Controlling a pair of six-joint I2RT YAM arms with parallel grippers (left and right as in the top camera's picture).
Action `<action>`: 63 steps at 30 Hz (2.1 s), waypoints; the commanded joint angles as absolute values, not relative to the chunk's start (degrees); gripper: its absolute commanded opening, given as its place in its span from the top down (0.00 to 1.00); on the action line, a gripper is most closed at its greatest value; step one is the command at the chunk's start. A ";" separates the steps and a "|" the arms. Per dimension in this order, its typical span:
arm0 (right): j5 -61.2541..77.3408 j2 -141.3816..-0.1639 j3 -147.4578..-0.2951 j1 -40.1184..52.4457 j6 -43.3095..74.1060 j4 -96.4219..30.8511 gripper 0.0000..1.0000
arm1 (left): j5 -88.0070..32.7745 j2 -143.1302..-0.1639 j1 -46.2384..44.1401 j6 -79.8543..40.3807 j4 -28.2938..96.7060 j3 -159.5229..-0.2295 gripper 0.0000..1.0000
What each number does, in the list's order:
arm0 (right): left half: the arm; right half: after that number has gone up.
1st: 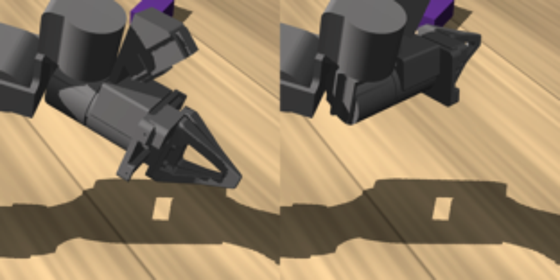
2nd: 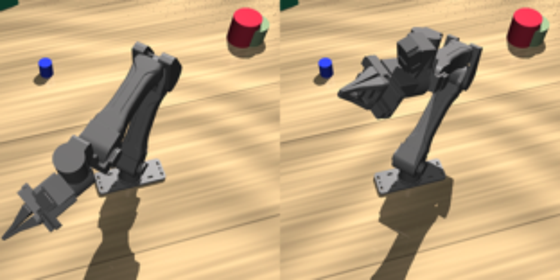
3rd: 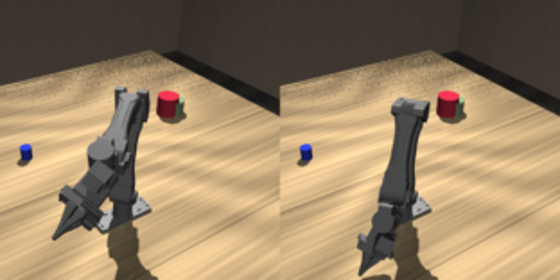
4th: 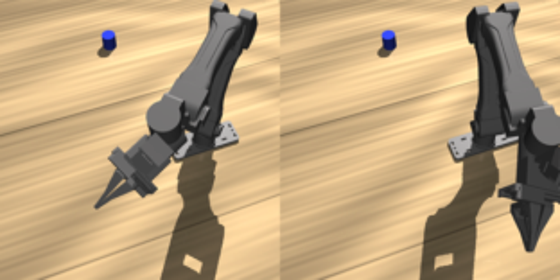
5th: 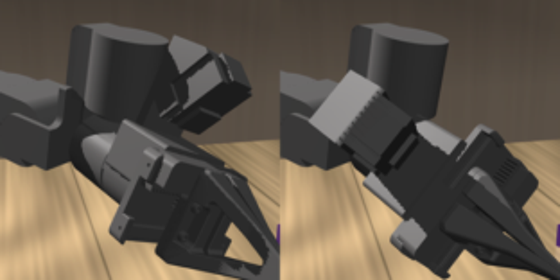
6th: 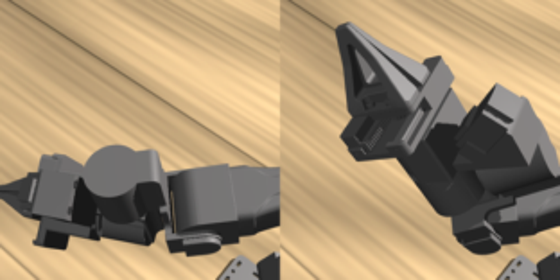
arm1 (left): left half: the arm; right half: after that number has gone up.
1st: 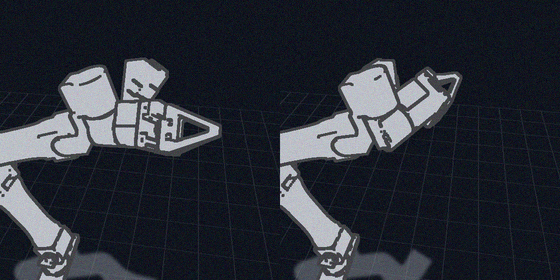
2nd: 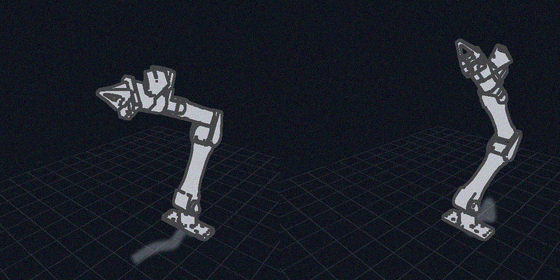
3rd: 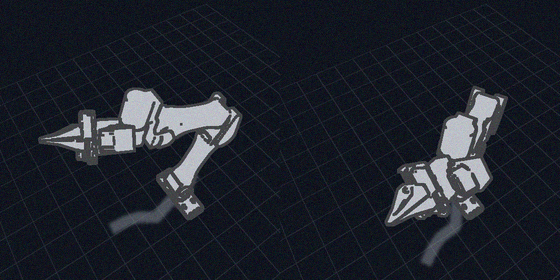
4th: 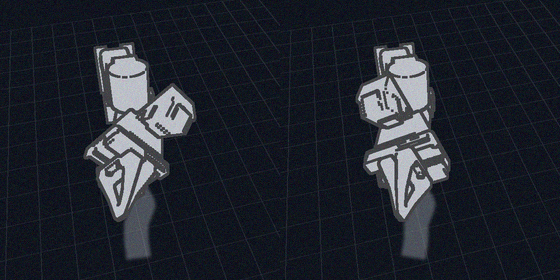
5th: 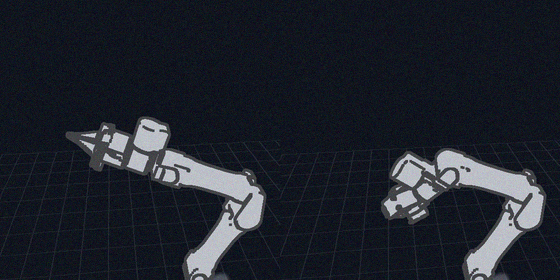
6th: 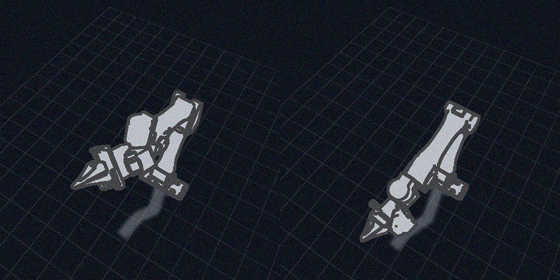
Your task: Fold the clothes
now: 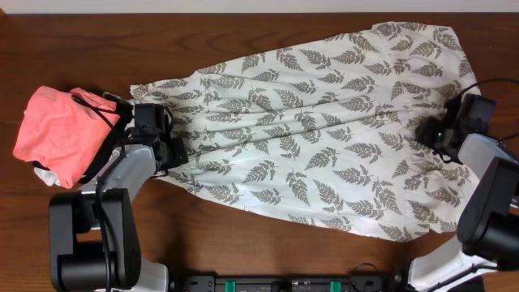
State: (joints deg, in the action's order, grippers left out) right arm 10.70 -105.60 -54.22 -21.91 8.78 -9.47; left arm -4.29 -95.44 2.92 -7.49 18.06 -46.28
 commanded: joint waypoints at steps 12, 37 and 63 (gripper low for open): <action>9.06 -121.03 -54.81 -21.74 9.19 9.91 0.60 | -2.33 -97.32 3.57 -7.60 20.56 -45.23 0.93; 10.81 -86.61 -69.82 -38.02 18.76 -50.19 0.01 | -2.31 -97.32 3.57 -7.55 20.91 -45.23 0.92; 27.27 -82.94 -29.85 -52.64 19.92 -18.31 0.99 | -2.33 -97.32 3.57 -7.57 21.80 -45.23 0.92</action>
State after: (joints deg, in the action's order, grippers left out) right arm 26.02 -83.09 -30.94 -52.31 19.25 -19.11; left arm -4.27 -95.44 2.92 -7.49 19.84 -46.63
